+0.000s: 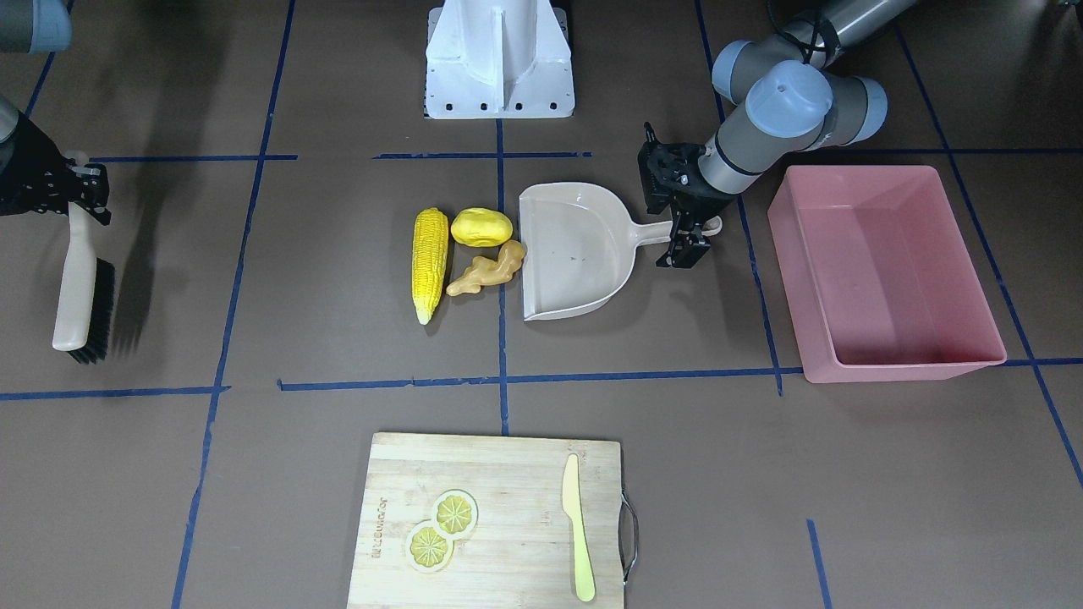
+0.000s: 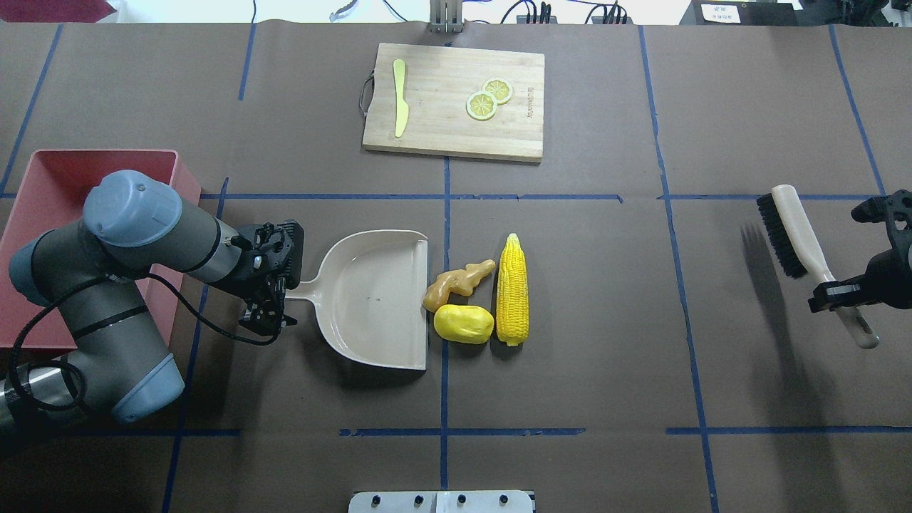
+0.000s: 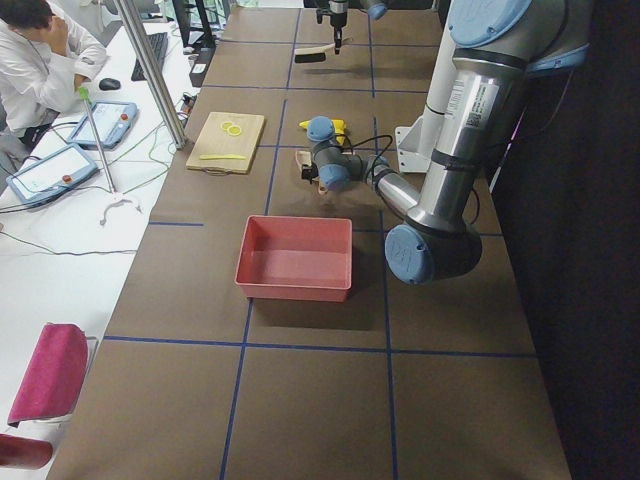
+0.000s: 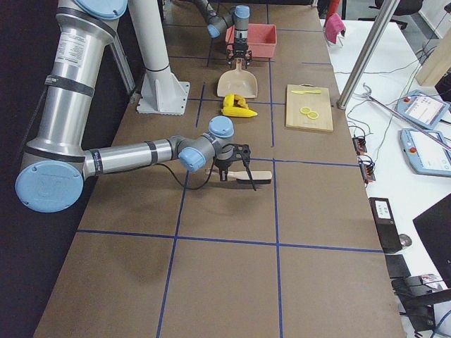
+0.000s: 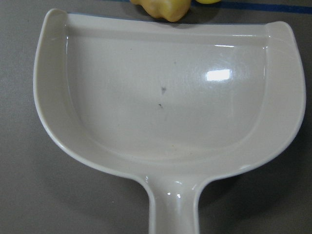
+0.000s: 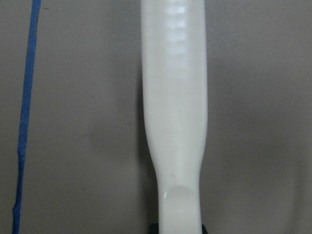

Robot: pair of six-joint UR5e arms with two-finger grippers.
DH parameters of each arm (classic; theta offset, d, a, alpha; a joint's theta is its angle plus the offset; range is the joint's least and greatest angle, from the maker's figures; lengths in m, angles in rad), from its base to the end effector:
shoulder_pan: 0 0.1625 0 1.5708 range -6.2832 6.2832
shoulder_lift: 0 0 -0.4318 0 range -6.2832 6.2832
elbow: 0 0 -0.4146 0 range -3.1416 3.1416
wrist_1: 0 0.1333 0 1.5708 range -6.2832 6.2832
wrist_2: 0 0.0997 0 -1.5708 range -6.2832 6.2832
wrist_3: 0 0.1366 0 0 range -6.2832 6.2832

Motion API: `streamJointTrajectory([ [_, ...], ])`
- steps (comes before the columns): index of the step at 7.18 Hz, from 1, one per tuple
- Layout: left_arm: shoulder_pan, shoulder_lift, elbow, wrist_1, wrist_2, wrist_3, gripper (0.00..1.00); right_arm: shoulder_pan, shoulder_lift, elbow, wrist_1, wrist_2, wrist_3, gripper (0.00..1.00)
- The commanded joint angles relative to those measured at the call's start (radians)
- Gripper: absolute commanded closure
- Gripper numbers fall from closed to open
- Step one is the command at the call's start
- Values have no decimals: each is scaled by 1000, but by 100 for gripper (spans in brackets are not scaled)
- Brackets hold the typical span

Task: Sweep and dump trash into bin

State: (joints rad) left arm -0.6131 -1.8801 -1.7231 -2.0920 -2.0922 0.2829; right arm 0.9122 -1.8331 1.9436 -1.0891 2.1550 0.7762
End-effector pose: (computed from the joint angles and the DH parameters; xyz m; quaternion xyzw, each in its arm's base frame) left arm 0.4994 -0.4311 0.3719 0.3550 0.3654 0.5941 0.6225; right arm -0.2274 -0.3885 0.5727 0.0295 -0.3912 -0.0301 0.9193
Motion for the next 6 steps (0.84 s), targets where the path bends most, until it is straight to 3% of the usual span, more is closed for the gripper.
streamJointTrajectory([
  [1,4,-5,0,3,12,-59,48,0,0,0,0,0,0,100],
  [2,6,-5,3,4,14,-57,66,0,0,0,0,0,0,100],
  [3,6,-8,2,4,14,-54,73,0,0,0,0,0,0,100],
  [6,6,-24,2,4,14,-51,76,0,0,0,0,0,0,100],
])
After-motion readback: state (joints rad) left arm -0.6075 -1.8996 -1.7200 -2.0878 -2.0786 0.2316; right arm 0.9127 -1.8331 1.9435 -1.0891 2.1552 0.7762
